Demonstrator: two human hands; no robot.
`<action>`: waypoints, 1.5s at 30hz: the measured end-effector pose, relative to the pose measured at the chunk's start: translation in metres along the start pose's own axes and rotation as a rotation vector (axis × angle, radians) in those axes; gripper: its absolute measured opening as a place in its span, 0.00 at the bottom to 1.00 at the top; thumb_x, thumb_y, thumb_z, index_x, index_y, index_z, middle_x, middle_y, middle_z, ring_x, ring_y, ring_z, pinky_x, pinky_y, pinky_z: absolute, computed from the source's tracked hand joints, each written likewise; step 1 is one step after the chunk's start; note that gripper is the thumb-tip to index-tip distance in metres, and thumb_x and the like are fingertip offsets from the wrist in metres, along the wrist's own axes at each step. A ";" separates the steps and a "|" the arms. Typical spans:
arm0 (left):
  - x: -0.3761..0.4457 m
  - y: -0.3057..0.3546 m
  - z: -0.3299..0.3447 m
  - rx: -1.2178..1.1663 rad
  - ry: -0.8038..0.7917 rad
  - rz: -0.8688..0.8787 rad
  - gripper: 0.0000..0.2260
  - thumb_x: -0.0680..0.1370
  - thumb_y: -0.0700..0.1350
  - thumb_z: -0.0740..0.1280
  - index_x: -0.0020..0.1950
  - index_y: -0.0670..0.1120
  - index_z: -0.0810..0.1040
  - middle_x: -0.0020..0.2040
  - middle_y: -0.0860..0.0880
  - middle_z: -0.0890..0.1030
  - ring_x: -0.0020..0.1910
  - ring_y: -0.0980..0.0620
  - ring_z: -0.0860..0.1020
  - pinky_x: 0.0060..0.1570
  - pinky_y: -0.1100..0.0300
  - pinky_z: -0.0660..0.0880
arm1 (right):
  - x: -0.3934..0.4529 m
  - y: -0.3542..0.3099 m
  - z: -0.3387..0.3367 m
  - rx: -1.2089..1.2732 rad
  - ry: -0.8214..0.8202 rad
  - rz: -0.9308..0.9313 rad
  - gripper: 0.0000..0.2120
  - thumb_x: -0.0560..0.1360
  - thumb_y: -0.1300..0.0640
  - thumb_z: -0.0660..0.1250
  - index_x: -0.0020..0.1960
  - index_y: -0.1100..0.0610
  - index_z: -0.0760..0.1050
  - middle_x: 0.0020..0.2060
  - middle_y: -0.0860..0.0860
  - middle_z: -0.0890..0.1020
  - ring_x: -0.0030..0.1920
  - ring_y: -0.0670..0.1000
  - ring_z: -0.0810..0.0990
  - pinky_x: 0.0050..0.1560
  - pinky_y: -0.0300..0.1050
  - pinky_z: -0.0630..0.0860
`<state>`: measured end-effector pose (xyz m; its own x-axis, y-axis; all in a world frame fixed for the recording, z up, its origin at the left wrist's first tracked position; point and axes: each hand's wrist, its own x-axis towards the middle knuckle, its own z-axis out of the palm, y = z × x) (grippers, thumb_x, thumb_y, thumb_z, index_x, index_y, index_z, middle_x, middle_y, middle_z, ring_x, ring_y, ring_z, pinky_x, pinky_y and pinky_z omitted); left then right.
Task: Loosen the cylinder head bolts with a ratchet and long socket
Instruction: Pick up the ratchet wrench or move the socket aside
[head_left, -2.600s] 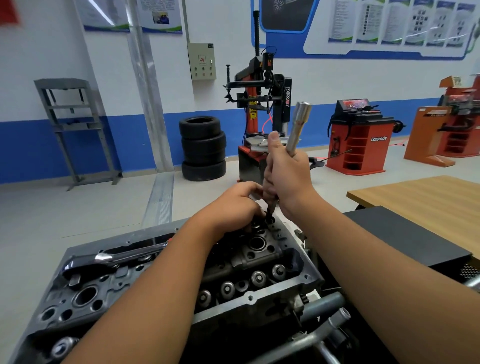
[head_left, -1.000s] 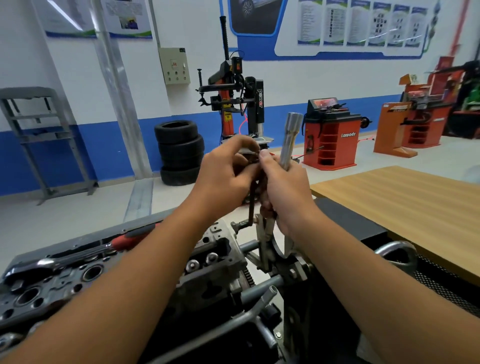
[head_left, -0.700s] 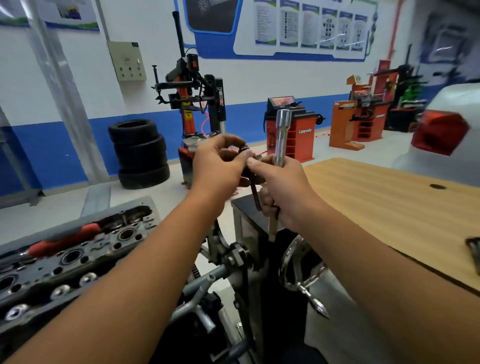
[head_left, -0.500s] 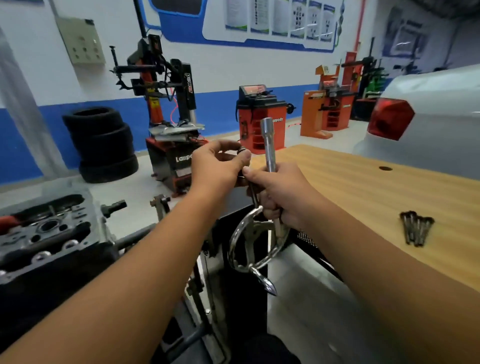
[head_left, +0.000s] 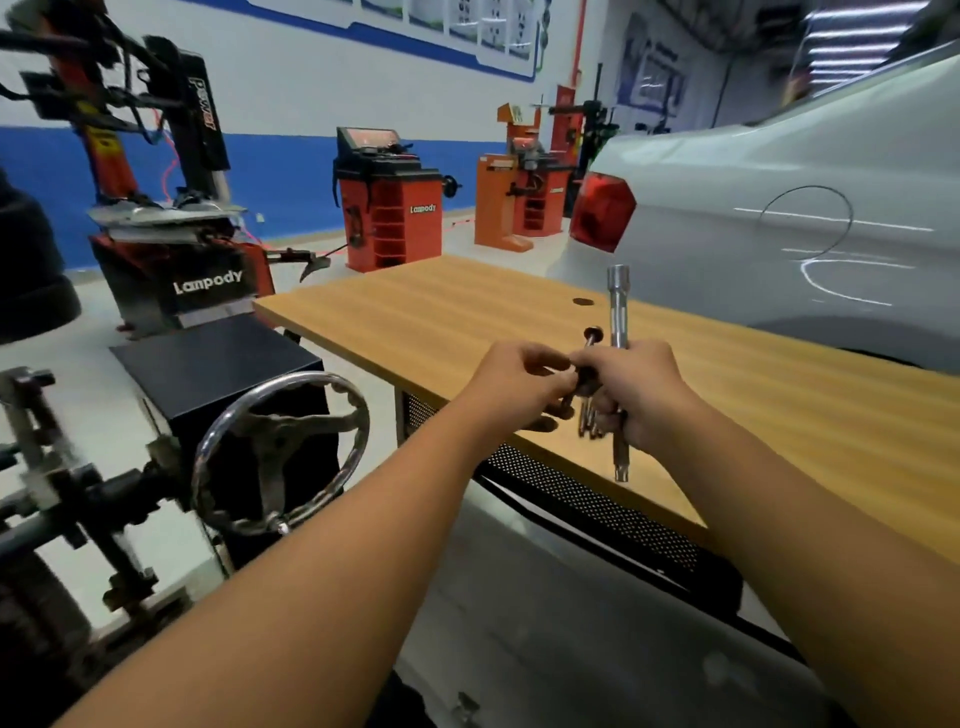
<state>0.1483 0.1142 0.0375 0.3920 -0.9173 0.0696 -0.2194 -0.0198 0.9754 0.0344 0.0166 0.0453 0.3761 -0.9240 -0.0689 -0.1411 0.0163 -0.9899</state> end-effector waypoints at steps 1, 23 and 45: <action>0.004 -0.004 0.009 -0.006 -0.005 -0.008 0.13 0.83 0.40 0.71 0.67 0.43 0.79 0.51 0.45 0.87 0.45 0.50 0.87 0.40 0.60 0.83 | 0.007 0.006 -0.008 -0.028 0.032 0.019 0.08 0.77 0.58 0.73 0.52 0.62 0.79 0.33 0.57 0.80 0.23 0.48 0.69 0.23 0.42 0.67; 0.058 -0.071 0.080 0.873 0.090 0.011 0.29 0.70 0.71 0.71 0.65 0.56 0.75 0.58 0.53 0.80 0.62 0.46 0.72 0.51 0.47 0.71 | 0.072 0.056 -0.073 -0.052 0.115 0.443 0.08 0.80 0.54 0.69 0.53 0.59 0.81 0.46 0.53 0.88 0.26 0.46 0.68 0.21 0.38 0.66; 0.007 -0.003 -0.036 0.304 -0.121 0.050 0.17 0.84 0.60 0.63 0.55 0.47 0.77 0.44 0.45 0.86 0.38 0.50 0.85 0.43 0.50 0.83 | -0.003 -0.069 0.052 0.353 0.003 0.243 0.13 0.83 0.53 0.66 0.41 0.56 0.72 0.32 0.54 0.76 0.32 0.51 0.72 0.39 0.48 0.72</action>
<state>0.1836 0.1217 0.0429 0.2692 -0.9603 0.0731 -0.4993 -0.0743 0.8633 0.0903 0.0385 0.1070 0.3681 -0.8781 -0.3058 0.0966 0.3632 -0.9267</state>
